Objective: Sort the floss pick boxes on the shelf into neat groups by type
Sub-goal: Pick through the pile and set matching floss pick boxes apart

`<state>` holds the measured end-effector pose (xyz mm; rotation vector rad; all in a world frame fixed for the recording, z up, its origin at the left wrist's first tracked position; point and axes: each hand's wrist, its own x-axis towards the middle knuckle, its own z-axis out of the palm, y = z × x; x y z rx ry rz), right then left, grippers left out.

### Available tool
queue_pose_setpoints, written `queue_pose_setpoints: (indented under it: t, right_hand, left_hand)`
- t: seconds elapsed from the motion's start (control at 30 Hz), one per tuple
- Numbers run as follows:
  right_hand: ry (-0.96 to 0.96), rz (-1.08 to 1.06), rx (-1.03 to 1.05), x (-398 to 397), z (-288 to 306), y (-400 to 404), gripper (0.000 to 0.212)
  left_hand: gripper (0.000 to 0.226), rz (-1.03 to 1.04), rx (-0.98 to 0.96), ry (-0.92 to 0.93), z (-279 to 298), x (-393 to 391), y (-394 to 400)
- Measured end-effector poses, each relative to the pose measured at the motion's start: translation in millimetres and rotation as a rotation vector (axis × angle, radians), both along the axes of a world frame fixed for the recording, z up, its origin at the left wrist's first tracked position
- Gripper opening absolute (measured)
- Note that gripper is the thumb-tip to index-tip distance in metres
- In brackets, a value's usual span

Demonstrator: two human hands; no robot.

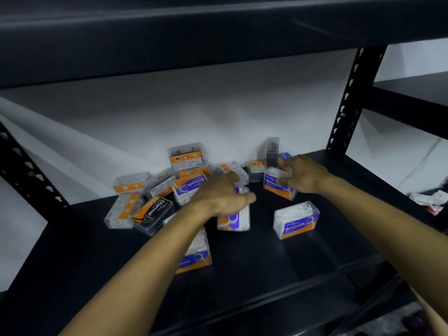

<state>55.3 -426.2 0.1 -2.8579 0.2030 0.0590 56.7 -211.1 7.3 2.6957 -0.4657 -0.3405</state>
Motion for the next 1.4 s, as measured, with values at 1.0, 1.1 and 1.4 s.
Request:
queue_pose_setpoints:
  t: [1.0, 1.1, 1.4]
  right_hand:
    - [-0.151, 0.047, 0.077, -37.3, 32.4, -60.4, 0.047]
    - [-0.178, 0.038, -0.005, -52.5, 33.3, -71.4, 0.045]
    - [-0.103, 0.044, -0.079, -83.1, 11.0, -91.2, 0.038]
  left_hand:
    - [0.048, 0.282, -1.229, 0.326, -7.3, -13.2, 4.8]
    - [0.036, 0.286, -1.090, 0.224, -12.2, -8.9, -3.4]
    - [0.031, 0.141, -0.597, -0.080, -41.8, 0.9, -43.8]
